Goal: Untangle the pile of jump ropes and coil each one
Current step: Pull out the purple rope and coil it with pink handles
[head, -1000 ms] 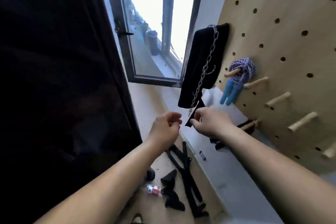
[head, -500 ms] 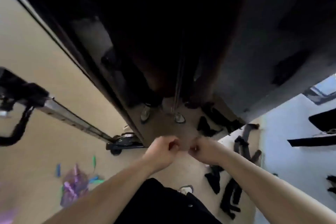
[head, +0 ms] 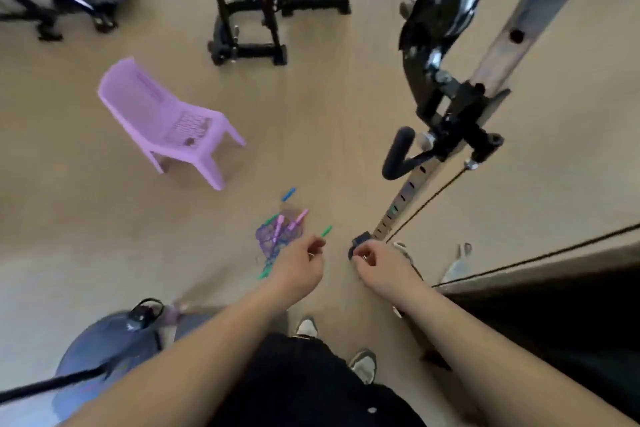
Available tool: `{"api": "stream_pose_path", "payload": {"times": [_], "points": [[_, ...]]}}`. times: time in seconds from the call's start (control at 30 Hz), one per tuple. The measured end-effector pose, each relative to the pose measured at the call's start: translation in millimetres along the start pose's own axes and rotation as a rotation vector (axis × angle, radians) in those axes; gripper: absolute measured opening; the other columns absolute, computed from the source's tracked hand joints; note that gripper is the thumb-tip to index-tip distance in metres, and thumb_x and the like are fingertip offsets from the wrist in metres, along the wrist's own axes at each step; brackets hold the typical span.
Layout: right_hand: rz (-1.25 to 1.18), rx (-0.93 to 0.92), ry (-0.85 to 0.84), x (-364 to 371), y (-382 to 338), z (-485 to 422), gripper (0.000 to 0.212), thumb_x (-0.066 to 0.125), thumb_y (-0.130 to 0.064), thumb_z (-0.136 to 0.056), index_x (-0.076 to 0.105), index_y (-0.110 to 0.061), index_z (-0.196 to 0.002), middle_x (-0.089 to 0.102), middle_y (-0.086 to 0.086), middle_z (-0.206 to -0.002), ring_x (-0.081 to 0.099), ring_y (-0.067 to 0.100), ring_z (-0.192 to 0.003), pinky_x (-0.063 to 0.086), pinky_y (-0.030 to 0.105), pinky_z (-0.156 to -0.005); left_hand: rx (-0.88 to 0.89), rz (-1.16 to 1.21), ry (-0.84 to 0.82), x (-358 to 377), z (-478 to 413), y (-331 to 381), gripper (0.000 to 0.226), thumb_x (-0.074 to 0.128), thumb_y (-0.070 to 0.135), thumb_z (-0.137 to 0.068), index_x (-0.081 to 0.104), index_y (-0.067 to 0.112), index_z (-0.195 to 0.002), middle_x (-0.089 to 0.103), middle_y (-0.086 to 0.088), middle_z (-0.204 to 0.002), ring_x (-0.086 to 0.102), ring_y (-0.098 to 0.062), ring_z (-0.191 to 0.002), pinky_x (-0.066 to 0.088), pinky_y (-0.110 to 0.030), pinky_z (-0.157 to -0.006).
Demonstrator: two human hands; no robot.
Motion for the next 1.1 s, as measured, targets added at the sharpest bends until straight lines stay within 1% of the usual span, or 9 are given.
{"api": "stream_pose_path", "payload": {"times": [0.1,0.2,0.27,0.37,0.5,0.63,0.77,0.97,1.1], "points": [[0.028,-0.03,-0.115,32,-55,-44,0.014,0.058,-0.031,-0.098,0.067,-0.022,-0.104,0.075,0.005,-0.095,0.071,0.026,-0.093,0.056,0.035,-0.085,-0.095,0.03,0.081,-53,-10,-48,0.023,0.057,0.009,-0.094,0.071,0.014,-0.111,0.069,0.003,-0.096,0.064,-0.018,-0.087,0.048,-0.024,-0.082],[0.068,-0.088,-0.174,54,-112,-82,0.017,0.057,-0.026,-0.099,0.065,-0.012,-0.093,0.074,0.018,-0.092,0.065,0.026,-0.077,0.048,0.032,-0.069,-0.152,0.085,0.148,-102,-21,-77,0.021,0.056,0.01,-0.089,0.071,0.013,-0.103,0.074,-0.007,-0.095,0.069,-0.027,-0.088,0.055,-0.035,-0.083],[0.1,-0.147,-0.198,60,-154,-103,0.016,0.054,-0.023,-0.1,0.062,-0.014,-0.089,0.07,0.019,-0.087,0.059,0.021,-0.073,0.043,0.029,-0.066,-0.182,0.093,0.175,-129,-32,-87,0.019,0.057,0.01,-0.09,0.071,0.01,-0.102,0.074,-0.01,-0.097,0.069,-0.03,-0.09,0.055,-0.04,-0.086],[0.164,-0.198,-0.191,63,-202,-132,0.017,0.053,-0.02,-0.098,0.064,-0.013,-0.088,0.072,0.015,-0.088,0.066,0.026,-0.079,0.05,0.031,-0.071,-0.199,0.082,0.212,-163,-51,-90,0.019,0.058,0.014,-0.09,0.071,0.012,-0.103,0.074,-0.006,-0.097,0.067,-0.027,-0.09,0.055,-0.042,-0.087],[0.242,-0.218,-0.169,55,-242,-187,0.014,0.054,-0.024,-0.097,0.064,-0.015,-0.091,0.07,0.01,-0.09,0.063,0.026,-0.083,0.048,0.033,-0.073,-0.221,0.048,0.205,-196,-97,-85,0.028,0.059,0.015,-0.09,0.071,0.011,-0.115,0.074,-0.009,-0.112,0.068,-0.028,-0.099,0.054,-0.037,-0.091],[0.28,-0.248,-0.137,30,-273,-251,0.018,0.055,-0.02,-0.098,0.067,-0.008,-0.098,0.07,0.016,-0.098,0.061,0.027,-0.087,0.045,0.033,-0.074,-0.21,-0.011,0.22,-227,-152,-74,0.034,0.058,0.013,-0.093,0.068,0.012,-0.125,0.071,-0.009,-0.123,0.066,-0.026,-0.108,0.048,-0.027,-0.094],[0.295,-0.266,-0.118,2,-290,-301,0.019,0.057,-0.019,-0.098,0.069,-0.005,-0.099,0.069,0.014,-0.098,0.061,0.029,-0.09,0.046,0.034,-0.076,-0.198,-0.06,0.228,-256,-202,-53,0.042,0.055,0.014,-0.094,0.062,0.014,-0.135,0.064,-0.006,-0.136,0.061,-0.025,-0.121,0.046,-0.035,-0.107],[0.228,-0.214,-0.058,-39,-303,-357,0.015,0.058,-0.019,-0.098,0.067,-0.009,-0.096,0.062,0.005,-0.087,0.059,0.024,-0.083,0.044,0.031,-0.071,-0.129,-0.146,0.155,-282,-301,-49,0.044,0.046,0.04,-0.083,0.058,0.043,-0.125,0.063,0.012,-0.128,0.064,-0.012,-0.104,0.055,-0.037,-0.097],[0.083,-0.133,0.036,-58,-306,-398,0.01,0.058,-0.021,-0.097,0.065,-0.017,-0.092,0.061,-0.001,-0.077,0.061,0.022,-0.076,0.046,0.028,-0.07,-0.011,-0.27,0.084,-308,-363,-7,0.043,0.046,0.037,-0.091,0.055,0.043,-0.132,0.063,0.011,-0.135,0.06,-0.013,-0.118,0.047,-0.027,-0.104]]}}
Point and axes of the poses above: each hand's wrist, its own z-axis away from the middle knuckle, its own x-axis out of the palm, y = z × x, the point moved 8 cm from there along -z, towards the middle knuckle
